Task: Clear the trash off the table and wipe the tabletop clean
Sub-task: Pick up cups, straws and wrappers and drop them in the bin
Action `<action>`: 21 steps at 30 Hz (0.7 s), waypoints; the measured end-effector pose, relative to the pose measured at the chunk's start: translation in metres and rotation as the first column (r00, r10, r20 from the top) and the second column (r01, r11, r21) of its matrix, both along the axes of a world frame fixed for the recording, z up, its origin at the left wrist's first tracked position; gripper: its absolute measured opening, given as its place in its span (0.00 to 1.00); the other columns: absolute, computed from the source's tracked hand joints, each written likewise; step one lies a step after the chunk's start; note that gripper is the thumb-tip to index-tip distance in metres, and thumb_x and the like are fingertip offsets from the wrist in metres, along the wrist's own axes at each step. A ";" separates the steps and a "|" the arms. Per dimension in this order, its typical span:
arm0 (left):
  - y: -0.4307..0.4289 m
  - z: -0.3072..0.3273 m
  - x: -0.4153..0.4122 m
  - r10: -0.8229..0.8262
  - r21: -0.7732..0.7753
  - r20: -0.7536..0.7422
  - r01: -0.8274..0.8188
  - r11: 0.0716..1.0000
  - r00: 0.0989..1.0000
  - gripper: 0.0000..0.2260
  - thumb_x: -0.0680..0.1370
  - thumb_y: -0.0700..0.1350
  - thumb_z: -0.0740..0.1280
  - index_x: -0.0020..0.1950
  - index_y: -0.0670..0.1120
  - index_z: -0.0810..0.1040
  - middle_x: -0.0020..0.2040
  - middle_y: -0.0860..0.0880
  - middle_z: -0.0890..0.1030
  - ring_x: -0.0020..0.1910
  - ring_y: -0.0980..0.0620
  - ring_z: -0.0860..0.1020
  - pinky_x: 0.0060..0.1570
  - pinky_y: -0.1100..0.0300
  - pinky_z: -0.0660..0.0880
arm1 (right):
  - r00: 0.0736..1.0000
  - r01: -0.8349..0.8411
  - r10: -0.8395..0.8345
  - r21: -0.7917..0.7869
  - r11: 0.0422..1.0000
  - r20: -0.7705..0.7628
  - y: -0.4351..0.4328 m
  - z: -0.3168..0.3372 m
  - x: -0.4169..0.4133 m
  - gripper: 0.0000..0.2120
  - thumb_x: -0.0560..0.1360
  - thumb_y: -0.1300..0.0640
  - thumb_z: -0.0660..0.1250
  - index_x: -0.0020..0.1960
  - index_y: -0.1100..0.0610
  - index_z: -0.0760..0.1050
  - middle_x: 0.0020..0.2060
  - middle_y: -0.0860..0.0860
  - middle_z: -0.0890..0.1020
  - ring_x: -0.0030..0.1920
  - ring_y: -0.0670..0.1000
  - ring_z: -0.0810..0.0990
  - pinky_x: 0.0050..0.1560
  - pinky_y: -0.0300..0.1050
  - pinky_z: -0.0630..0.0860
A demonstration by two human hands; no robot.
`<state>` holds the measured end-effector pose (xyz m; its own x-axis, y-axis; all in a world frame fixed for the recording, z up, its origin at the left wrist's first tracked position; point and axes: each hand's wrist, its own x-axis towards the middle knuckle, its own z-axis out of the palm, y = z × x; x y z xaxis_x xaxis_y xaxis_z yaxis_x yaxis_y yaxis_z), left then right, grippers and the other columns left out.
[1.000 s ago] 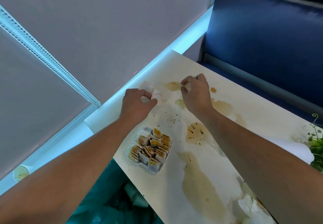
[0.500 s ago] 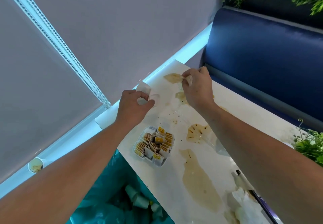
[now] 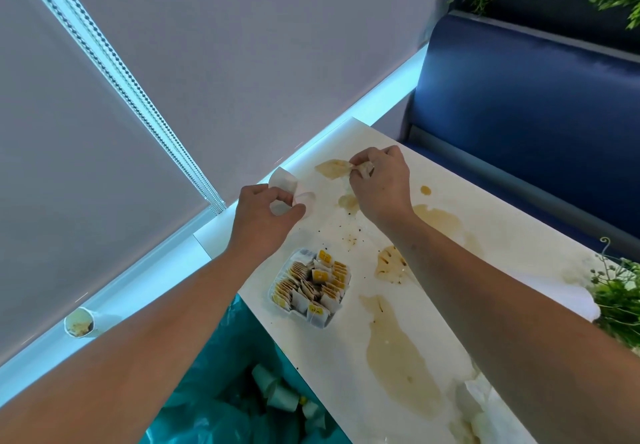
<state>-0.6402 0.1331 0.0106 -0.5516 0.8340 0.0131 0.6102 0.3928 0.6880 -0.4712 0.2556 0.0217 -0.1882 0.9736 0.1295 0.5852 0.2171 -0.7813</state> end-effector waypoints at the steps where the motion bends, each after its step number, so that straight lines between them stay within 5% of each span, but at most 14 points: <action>1: -0.004 0.001 -0.002 0.007 0.000 0.004 -0.007 1.000 1.000 0.09 0.73 0.60 0.74 0.49 0.59 0.80 0.63 0.53 0.72 0.55 0.57 0.70 0.53 0.64 0.64 | 1.000 -0.013 0.013 0.001 1.000 -0.004 -0.003 0.002 -0.003 0.08 0.79 0.59 0.70 0.55 0.48 0.81 0.54 0.47 0.72 0.44 0.42 0.72 0.38 0.23 0.64; 7: -0.041 0.009 -0.012 0.072 0.013 0.040 -0.073 0.997 0.997 0.07 0.73 0.58 0.74 0.48 0.58 0.82 0.63 0.52 0.72 0.58 0.56 0.71 0.59 0.58 0.68 | 0.991 -0.116 0.116 0.005 0.993 -0.061 -0.037 0.019 -0.026 0.09 0.78 0.59 0.69 0.56 0.50 0.81 0.53 0.48 0.71 0.43 0.40 0.72 0.44 0.26 0.66; 11: -0.083 0.007 -0.026 0.169 -0.023 0.063 -0.168 0.985 0.984 0.09 0.73 0.57 0.74 0.50 0.57 0.83 0.64 0.53 0.71 0.61 0.54 0.72 0.64 0.54 0.72 | 0.978 -0.202 0.201 -0.007 0.979 -0.062 -0.076 0.025 -0.048 0.08 0.77 0.59 0.69 0.55 0.50 0.81 0.52 0.47 0.71 0.41 0.39 0.72 0.38 0.22 0.65; 21: -0.199 -0.035 -0.056 0.325 -0.132 0.026 -0.319 0.939 0.945 0.07 0.71 0.56 0.75 0.46 0.58 0.83 0.59 0.54 0.68 0.57 0.57 0.71 0.62 0.60 0.67 | 0.921 -0.389 0.387 -0.075 0.918 -0.034 -0.177 -0.007 -0.085 0.09 0.77 0.59 0.69 0.56 0.53 0.81 0.52 0.50 0.71 0.40 0.40 0.71 0.40 0.19 0.64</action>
<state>-0.6961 -0.0654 -0.0241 -0.7884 0.6050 -0.1117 0.4051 0.6471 0.6459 -0.5562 0.0789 0.0151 -0.5514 0.8318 0.0629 0.4527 0.3618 -0.8150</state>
